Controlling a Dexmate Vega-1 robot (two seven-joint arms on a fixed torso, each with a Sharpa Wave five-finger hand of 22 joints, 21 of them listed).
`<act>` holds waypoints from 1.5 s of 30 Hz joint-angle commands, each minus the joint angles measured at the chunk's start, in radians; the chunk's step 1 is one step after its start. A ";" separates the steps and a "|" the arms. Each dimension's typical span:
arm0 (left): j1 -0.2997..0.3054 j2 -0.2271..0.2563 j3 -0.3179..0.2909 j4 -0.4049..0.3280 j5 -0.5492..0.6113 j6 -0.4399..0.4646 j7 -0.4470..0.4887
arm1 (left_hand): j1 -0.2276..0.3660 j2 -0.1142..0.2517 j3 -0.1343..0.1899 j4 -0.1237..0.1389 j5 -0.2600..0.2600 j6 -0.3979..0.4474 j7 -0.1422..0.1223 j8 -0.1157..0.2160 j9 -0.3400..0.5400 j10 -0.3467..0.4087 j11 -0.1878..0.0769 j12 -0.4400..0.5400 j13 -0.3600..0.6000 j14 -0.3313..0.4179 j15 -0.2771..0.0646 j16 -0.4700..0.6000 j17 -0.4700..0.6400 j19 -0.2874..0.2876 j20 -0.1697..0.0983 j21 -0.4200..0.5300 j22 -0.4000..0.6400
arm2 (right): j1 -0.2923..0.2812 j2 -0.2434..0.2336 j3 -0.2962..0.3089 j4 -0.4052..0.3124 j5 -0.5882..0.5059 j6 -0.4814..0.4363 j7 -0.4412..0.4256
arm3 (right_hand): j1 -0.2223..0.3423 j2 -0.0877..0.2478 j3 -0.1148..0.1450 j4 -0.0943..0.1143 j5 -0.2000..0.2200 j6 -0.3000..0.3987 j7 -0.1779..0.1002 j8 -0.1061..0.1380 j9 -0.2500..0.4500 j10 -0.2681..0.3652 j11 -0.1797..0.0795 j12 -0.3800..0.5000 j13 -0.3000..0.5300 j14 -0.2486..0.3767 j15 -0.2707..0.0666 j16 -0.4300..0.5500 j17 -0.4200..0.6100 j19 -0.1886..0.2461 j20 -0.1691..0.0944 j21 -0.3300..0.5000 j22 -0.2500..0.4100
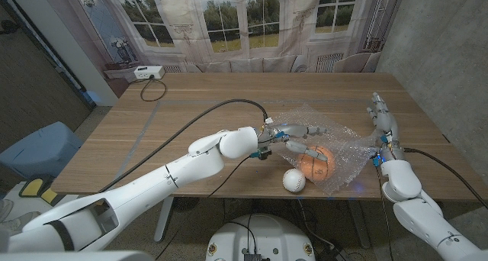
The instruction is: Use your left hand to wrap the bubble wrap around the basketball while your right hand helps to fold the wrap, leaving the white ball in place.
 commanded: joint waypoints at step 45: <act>-0.025 -0.055 0.100 0.140 0.445 -0.085 0.183 | 0.596 0.177 0.352 -0.173 -0.097 0.873 0.217 0.289 0.084 0.860 -0.122 0.291 0.157 1.079 -0.288 0.179 0.069 0.766 -0.312 0.366 0.007 | -0.033 0.052 0.008 0.062 -0.021 0.069 -0.052 | -0.001 0.006 0.001 -0.004 0.006 -0.003 -0.010 0.002 0.002 0.004 0.002 -0.001 0.005 0.006 0.015 0.006 0.003 0.001 -0.003 0.004 0.003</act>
